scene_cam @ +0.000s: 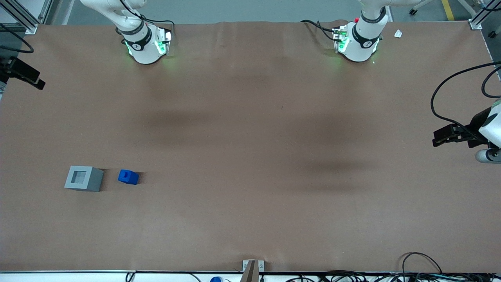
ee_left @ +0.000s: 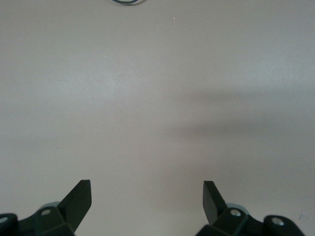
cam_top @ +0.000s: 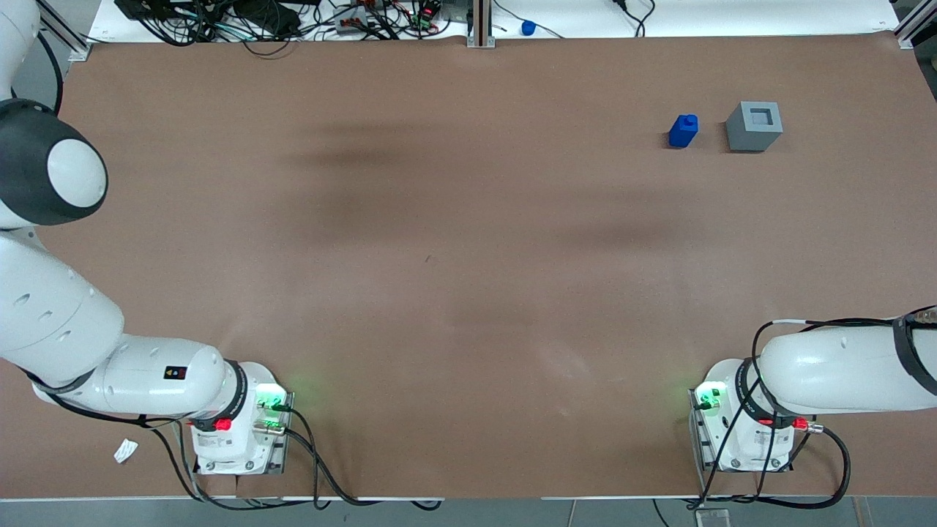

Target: Insert blue part into gray base with right arm

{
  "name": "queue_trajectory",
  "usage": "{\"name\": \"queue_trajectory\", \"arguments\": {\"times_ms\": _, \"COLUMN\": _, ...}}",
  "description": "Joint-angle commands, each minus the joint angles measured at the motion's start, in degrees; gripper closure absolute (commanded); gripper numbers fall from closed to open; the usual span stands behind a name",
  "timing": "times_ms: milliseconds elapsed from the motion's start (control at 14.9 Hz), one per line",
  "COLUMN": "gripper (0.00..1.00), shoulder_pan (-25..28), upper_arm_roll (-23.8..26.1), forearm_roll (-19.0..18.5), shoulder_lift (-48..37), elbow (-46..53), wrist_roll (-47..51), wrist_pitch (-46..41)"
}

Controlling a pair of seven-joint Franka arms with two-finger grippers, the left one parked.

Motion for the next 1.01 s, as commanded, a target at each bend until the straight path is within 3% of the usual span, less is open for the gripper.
{"name": "queue_trajectory", "arguments": {"times_ms": 0, "gripper": 0.00, "shoulder_pan": -0.94, "upper_arm_roll": 0.40, "forearm_roll": 0.87, "shoulder_lift": 0.01, "elbow": 0.17, "wrist_roll": -0.47, "wrist_pitch": -0.22}}
{"name": "queue_trajectory", "arguments": {"times_ms": 941, "gripper": 0.00, "shoulder_pan": -0.94, "upper_arm_roll": 0.40, "forearm_roll": 2.71, "shoulder_lift": 3.26, "elbow": -1.93, "wrist_roll": -0.73, "wrist_pitch": 2.76}}
